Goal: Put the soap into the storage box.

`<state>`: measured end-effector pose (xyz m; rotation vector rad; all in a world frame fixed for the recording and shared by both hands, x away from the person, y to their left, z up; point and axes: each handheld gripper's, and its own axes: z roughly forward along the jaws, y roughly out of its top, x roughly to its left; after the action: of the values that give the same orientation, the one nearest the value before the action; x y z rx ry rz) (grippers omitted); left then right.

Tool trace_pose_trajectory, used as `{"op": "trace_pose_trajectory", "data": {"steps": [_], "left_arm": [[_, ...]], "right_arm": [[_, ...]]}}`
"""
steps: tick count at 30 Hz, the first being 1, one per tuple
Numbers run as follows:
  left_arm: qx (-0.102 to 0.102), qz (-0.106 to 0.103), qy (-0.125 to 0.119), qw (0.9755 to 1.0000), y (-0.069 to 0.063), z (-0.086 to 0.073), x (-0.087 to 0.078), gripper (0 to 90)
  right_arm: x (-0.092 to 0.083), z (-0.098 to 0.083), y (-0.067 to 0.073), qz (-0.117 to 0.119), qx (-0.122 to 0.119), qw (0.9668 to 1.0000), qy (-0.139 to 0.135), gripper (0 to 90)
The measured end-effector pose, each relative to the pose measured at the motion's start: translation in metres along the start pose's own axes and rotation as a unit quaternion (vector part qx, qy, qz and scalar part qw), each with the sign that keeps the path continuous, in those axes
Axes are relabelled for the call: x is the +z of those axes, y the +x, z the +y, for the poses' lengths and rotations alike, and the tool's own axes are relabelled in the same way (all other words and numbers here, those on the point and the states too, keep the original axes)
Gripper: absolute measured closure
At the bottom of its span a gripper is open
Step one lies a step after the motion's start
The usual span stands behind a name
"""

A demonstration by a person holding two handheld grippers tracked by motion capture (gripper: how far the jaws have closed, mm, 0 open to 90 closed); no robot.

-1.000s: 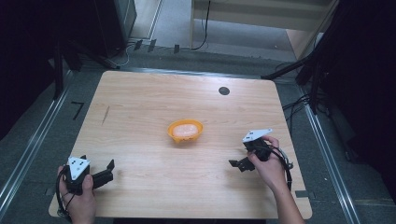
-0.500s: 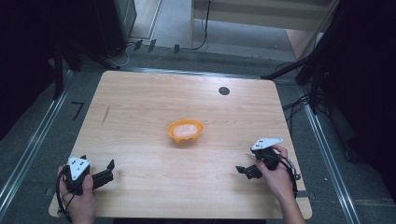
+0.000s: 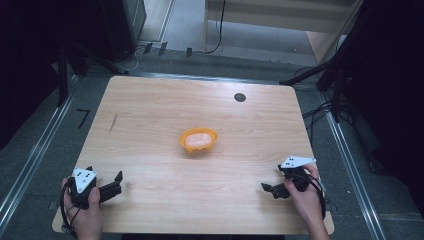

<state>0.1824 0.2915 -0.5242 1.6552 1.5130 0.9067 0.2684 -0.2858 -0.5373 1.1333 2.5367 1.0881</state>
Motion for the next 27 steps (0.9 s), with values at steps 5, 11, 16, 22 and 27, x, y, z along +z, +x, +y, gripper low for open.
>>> {"op": "trace_pose_trajectory", "data": {"steps": [5, 11, 16, 22, 27], "left_arm": [[0.001, 0.001, 0.000, 1.0000, 0.000, 0.000, 0.000, 4.7], [0.003, 0.001, 0.001, 1.0000, 0.000, 0.000, 0.000, 4.7], [0.004, 0.001, 0.001, 1.0000, -0.001, 0.000, 0.000, 4.7], [0.006, 0.002, 0.001, 1.0000, -0.001, 0.000, 0.000, 4.7], [0.004, 0.001, 0.000, 1.0000, -0.001, 0.000, 0.000, 4.7]], "right_arm": [[-0.006, -0.010, 0.000, -0.004, 0.013, 0.9999, -0.010, 0.0], [-0.012, -0.021, -0.002, -0.009, 0.018, 0.9995, -0.024, 0.0], [-0.019, -0.030, -0.006, -0.015, 0.029, 0.9985, -0.045, 0.0], [-0.027, -0.042, -0.007, -0.019, 0.039, 0.9974, -0.057, 0.0], [-0.032, -0.052, -0.008, -0.025, 0.047, 0.9969, -0.058, 0.0]]}}
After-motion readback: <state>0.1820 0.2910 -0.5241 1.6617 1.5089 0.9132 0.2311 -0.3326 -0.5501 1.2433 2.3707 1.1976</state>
